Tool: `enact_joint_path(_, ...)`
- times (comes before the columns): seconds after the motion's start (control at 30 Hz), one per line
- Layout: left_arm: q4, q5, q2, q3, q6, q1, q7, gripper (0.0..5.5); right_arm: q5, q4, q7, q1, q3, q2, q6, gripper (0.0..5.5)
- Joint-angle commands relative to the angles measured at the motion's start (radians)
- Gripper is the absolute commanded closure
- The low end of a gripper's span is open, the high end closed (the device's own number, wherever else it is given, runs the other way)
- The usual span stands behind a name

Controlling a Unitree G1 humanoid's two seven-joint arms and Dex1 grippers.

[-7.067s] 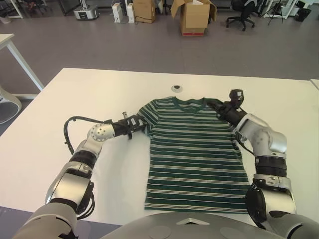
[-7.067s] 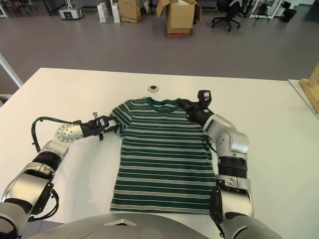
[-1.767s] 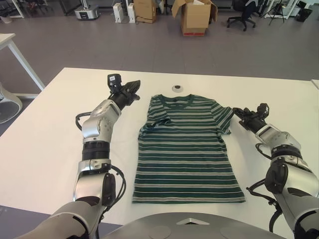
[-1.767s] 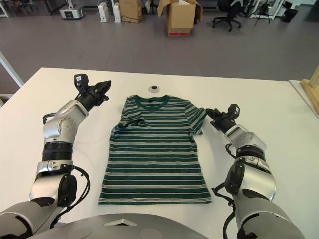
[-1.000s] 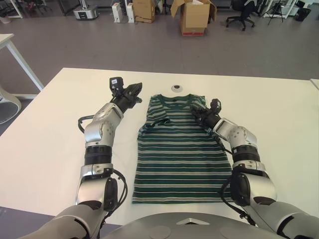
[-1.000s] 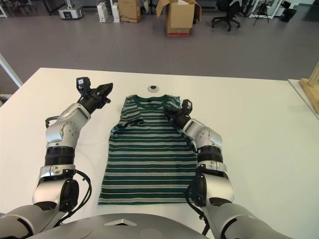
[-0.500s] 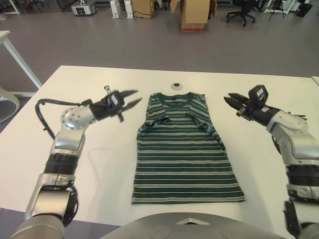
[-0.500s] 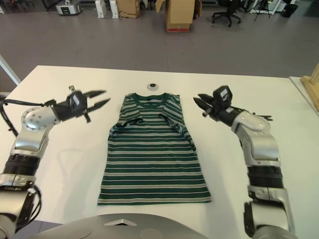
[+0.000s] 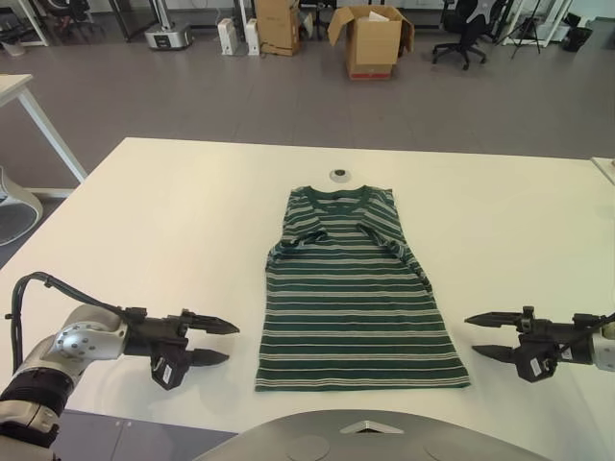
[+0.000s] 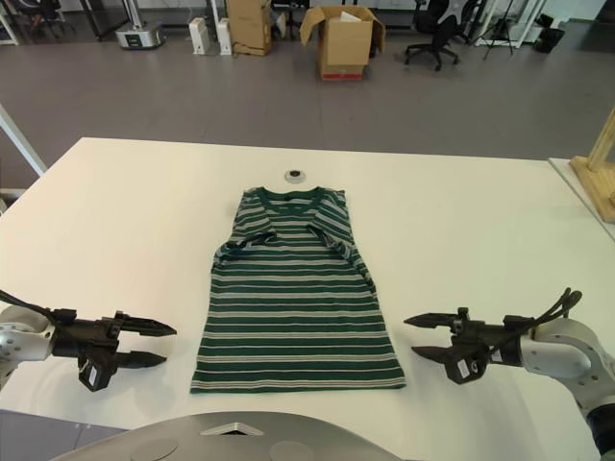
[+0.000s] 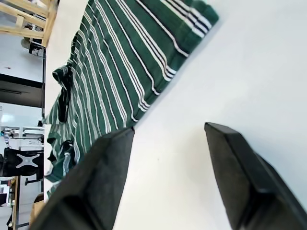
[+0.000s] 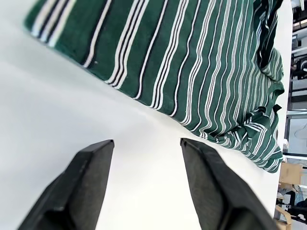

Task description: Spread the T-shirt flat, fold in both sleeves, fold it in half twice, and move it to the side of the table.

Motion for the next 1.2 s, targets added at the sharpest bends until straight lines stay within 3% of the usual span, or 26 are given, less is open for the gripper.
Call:
enact_joint_path(0.03, -0.047, 0.145, -0.047, -0.020, -0.023, 0.020, 0.062, 2.80, -0.100, 0.035, -0.069, -0.050, 0.065, 0.018, -0.085, 2.90)
enact_joint_path(0.33, -0.062, 0.327, -0.089, -0.142, 0.027, -0.012, 0.178, 2.80, -0.214, 0.021, -0.183, -0.115, 0.233, 0.064, -0.123, 2.90)
enact_joint_path(0.6, -0.015, 0.391, -0.108, -0.223, 0.050, -0.041, 0.259, 4.11, -0.351, 0.014, -0.213, -0.140, 0.341, 0.037, -0.232, 2.87)
enact_joint_path(1.03, -0.087, 0.296, -0.022, -0.403, 0.143, -0.073, 0.212, 5.45, -0.330, -0.014, -0.291, -0.127, 0.441, 0.049, -0.175, 5.50)
enact_joint_path(1.1, -0.110, 0.254, 0.021, -0.446, 0.194, -0.063, 0.165, 5.49, -0.279, -0.020, -0.289, -0.118, 0.464, 0.031, -0.144, 5.50)
enact_joint_path(1.2, -0.187, 0.092, 0.169, -0.514, 0.300, -0.004, 0.050, 5.49, -0.006, -0.124, -0.222, -0.047, 0.543, -0.059, 0.035, 5.50)
